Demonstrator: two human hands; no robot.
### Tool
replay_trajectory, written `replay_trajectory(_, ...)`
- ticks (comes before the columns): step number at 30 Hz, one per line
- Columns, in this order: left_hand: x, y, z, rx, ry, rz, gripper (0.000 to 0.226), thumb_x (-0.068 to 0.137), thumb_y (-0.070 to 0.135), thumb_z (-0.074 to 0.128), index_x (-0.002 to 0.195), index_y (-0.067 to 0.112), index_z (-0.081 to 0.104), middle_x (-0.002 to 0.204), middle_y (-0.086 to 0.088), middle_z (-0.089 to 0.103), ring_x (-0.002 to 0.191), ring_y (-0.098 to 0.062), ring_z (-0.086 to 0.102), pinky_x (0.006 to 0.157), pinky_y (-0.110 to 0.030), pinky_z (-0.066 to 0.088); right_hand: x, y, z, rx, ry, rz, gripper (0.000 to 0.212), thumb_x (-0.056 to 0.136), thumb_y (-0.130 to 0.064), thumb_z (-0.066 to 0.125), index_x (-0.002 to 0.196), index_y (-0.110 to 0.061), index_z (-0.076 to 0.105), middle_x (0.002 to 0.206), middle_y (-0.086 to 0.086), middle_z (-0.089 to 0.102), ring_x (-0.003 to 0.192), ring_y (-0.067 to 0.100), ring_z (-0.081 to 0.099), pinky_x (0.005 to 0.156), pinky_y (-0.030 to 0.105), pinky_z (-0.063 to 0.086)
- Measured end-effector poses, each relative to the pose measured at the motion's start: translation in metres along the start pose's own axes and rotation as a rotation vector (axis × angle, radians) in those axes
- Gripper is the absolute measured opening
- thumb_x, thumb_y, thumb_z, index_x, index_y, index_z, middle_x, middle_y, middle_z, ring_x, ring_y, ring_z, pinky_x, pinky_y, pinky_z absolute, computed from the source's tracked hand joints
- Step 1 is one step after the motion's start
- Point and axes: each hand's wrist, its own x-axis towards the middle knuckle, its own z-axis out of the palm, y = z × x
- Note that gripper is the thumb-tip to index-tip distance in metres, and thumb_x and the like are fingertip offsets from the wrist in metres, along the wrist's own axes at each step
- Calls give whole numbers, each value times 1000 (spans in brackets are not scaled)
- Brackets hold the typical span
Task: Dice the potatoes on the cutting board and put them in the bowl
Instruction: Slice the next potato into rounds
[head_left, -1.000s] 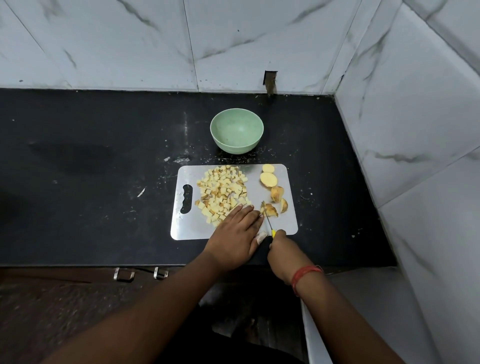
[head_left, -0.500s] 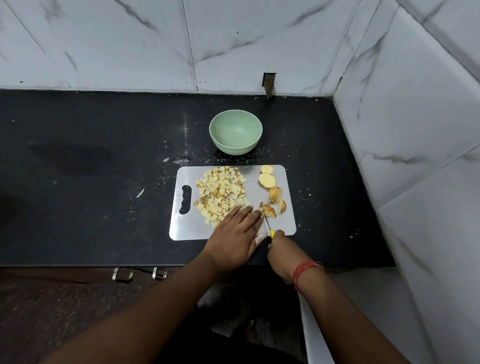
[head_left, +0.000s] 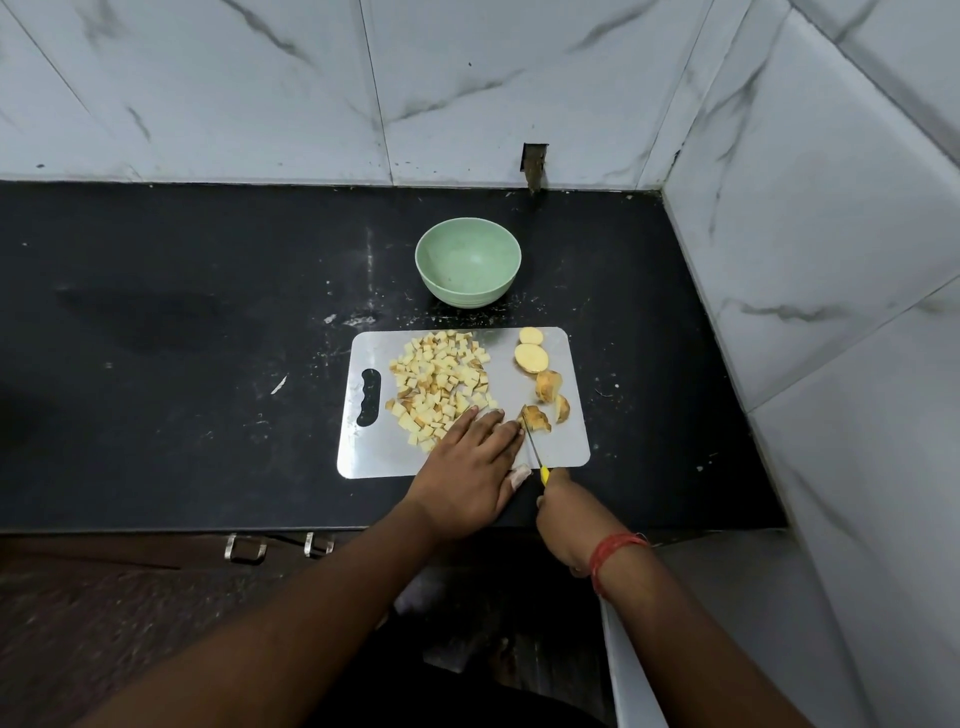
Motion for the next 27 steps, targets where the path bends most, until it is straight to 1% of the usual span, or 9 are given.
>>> replay_trajectory(3, 0, 0, 0, 17, 0, 3, 66, 108, 48, 17, 140, 8, 59, 143, -8, 56, 138, -31, 45, 122, -49, 26, -3, 3, 6, -26, 2, 35, 26, 99, -9, 42, 124, -3, 39, 103, 12, 61, 98, 25, 63, 70, 30, 40)
replay_trajectory(6, 0, 0, -1, 31, 10, 5, 64, 108, 47, 20, 140, 8, 60, 144, -8, 56, 138, -31, 46, 121, -49, 28, -8, 10, 10, -26, -3, 40, 26, 99, -8, 40, 124, -3, 38, 112, 13, 63, 99, 22, 63, 75, 31, 45)
replay_trajectory(9, 0, -1, -1, 44, 9, 15, 58, 106, 45, 31, 141, 7, 58, 145, -9, 55, 139, -31, 45, 121, -48, 28, -16, 19, 10, -10, -5, 6, 29, 100, -12, 37, 127, -2, 39, 114, 16, 59, 104, 31, 61, 77, 32, 43)
replay_trajectory(11, 0, -1, -2, 44, 12, 18, 57, 106, 44, 34, 141, 7, 58, 144, -9, 55, 139, -31, 45, 121, -48, 28, -21, 24, 10, -9, -12, 2, 27, 101, -13, 37, 126, -3, 40, 104, 12, 59, 93, 26, 61, 74, 30, 41)
replay_trajectory(14, 0, 0, -2, 37, 29, 25, 59, 109, 45, 28, 140, 6, 59, 142, -10, 56, 138, -31, 45, 122, -47, 27, -27, 31, 6, 58, 13, -23, 13, 103, -19, 38, 111, -9, 41, 79, -1, 49, 69, 10, 51, 61, 27, 38)
replay_trajectory(16, 0, 0, -2, 30, 52, 24, 60, 109, 45, 25, 139, 6, 59, 141, -11, 56, 137, -31, 46, 123, -47, 26, -33, 34, -3, 148, 41, -41, 11, 104, -23, 38, 105, -12, 41, 79, 0, 51, 68, 9, 50, 55, 25, 36)
replay_trajectory(20, 4, 1, -7, 41, 96, 112, 54, 109, 43, 33, 137, 6, 60, 140, -13, 57, 137, -30, 47, 123, -47, 26, -38, 43, -20, 271, 118, -67, 15, 104, -29, 38, 107, -16, 42, 85, 4, 56, 71, 14, 54, 55, 28, 37)
replay_trajectory(23, 17, 8, -13, 5, 58, 220, 55, 109, 46, 35, 140, 7, 58, 146, -13, 54, 142, -29, 43, 123, -48, 25, -33, 47, -28, 325, 162, -57, 20, 103, -32, 38, 117, -18, 42, 86, 3, 55, 70, 13, 53, 54, 25, 37)
replay_trajectory(27, 32, 7, -10, 66, -7, 199, 58, 106, 49, 37, 142, 9, 57, 147, -11, 53, 143, -29, 40, 126, -47, 18, -29, 50, -32, 349, 172, -51, 23, 103, -33, 39, 120, -18, 42, 85, 1, 53, 69, 13, 52, 55, 25, 39)
